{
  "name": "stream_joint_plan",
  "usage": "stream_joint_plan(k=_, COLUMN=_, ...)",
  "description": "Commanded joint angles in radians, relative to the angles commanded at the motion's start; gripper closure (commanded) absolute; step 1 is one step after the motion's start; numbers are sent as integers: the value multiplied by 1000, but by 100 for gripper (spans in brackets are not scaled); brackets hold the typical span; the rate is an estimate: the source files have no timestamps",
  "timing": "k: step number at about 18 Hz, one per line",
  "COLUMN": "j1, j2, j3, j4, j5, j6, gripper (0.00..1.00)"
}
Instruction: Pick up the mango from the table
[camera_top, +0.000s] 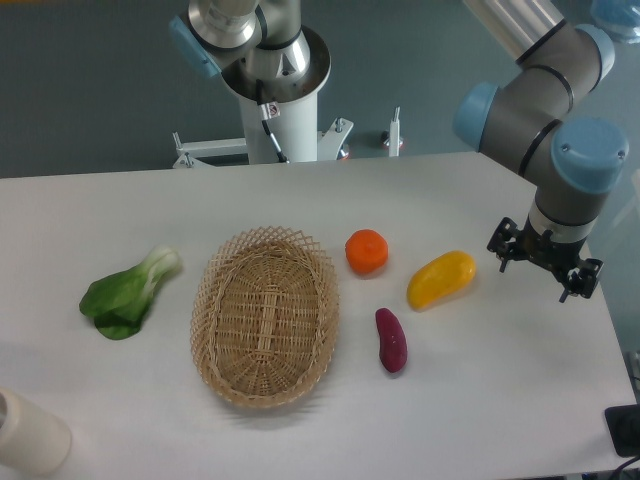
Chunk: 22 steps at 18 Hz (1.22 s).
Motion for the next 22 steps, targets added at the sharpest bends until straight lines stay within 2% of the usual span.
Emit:
stream_joint_plan(k=13, j1=-2, j2=-9, j3=-5, j4=-2, j5=-8, j6=-15, gripper=0)
stream_joint_plan(k=22, j1=0, j2=8, j3=-44, j4=-5, j5=-17, j6=-28, gripper=0)
